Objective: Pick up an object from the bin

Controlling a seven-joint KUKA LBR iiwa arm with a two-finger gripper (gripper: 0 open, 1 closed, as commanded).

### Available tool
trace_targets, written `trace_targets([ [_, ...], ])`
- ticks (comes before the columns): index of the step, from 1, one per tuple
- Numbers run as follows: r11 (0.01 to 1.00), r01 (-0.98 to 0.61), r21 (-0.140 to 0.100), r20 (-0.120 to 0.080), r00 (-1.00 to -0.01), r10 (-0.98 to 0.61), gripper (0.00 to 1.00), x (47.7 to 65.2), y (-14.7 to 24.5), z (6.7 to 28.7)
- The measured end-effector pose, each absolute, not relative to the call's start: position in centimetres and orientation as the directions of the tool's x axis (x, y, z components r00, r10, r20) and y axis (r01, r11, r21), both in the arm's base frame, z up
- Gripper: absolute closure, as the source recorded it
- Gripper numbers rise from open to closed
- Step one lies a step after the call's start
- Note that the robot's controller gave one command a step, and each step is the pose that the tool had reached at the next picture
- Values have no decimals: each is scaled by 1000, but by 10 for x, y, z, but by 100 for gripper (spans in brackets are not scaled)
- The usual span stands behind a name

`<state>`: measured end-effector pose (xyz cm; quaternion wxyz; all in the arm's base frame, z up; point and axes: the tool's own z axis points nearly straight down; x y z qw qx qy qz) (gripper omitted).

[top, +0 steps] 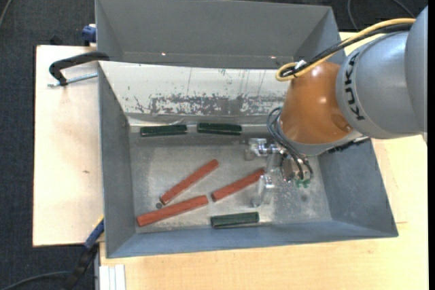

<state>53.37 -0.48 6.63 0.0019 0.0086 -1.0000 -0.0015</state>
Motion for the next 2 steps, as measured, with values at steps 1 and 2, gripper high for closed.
trace_targets([
  [1, 1000, -14, 1, -1, -1000, -14, 100, 534, -7, 71],
  [2, 1000, -21, 0, -14, -1000, -21, 100, 521, -15, 222],
])
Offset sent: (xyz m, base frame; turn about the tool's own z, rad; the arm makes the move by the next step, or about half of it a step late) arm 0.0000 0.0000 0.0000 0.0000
